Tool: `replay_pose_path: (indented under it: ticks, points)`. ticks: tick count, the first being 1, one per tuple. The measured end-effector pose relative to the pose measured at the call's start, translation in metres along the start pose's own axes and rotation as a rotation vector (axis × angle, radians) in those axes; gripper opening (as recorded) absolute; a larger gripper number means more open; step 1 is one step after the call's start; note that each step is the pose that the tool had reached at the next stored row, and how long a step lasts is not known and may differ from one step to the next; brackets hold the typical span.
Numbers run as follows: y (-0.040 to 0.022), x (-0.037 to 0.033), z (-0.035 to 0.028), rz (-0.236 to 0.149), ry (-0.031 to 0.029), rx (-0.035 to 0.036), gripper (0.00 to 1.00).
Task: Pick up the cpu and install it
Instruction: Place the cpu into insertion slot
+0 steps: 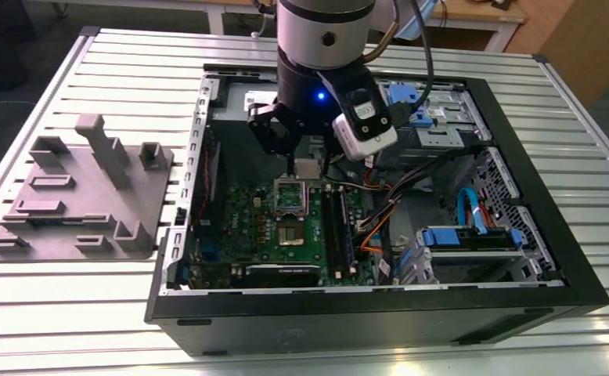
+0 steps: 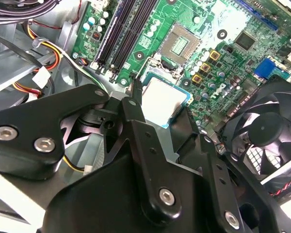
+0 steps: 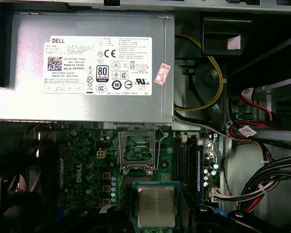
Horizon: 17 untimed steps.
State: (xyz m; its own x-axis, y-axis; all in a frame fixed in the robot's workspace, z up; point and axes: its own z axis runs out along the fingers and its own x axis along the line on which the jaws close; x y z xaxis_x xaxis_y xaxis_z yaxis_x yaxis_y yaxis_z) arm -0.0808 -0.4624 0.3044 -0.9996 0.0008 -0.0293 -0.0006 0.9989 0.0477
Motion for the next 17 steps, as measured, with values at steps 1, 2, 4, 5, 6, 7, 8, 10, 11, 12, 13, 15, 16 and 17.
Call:
replay_pose_path:
  ticks: [1, 2, 4, 5, 6, 7, 8, 10, 11, 12, 13, 15, 16, 17]
  points:
    - [0.0, 0.0, 0.0002, 0.0, 0.0, 0.0, 0.47]
    - [0.0, 0.0, 0.0006, 0.0, -0.0001, -0.0003, 0.47]
    - [-0.0001, 0.0001, 0.0017, 0.0, -0.0001, -0.0002, 0.47]
    - [-0.0001, 0.0001, 0.0023, 0.0, -0.0001, -0.0001, 0.47]
    - [-0.0001, 0.0001, 0.0029, 0.0, -0.0002, 0.0, 0.47]
    - [-0.0002, 0.0001, 0.0037, 0.0, -0.0002, -0.0001, 0.47]
    - [-0.0002, 0.0001, 0.0043, 0.0, -0.0002, -0.0001, 0.47]
    - [-0.0002, 0.0001, 0.0044, 0.0, -0.0001, 0.0002, 0.47]
    - [-0.0002, 0.0002, 0.0044, 0.0, -0.0001, 0.0002, 0.47]
    - [-0.0002, 0.0001, 0.0045, 0.0, -0.0001, 0.0001, 0.47]
    - [-0.0002, 0.0001, 0.0046, 0.0, -0.0002, 0.0, 0.47]
    - [-0.0002, 0.0002, 0.0047, 0.0, -0.0002, 0.0, 0.47]
    - [-0.0002, 0.0001, 0.0052, 0.0, -0.0004, -0.0003, 0.47]
    - [-0.0002, 0.0002, 0.0058, 0.0, -0.0004, -0.0004, 0.47]
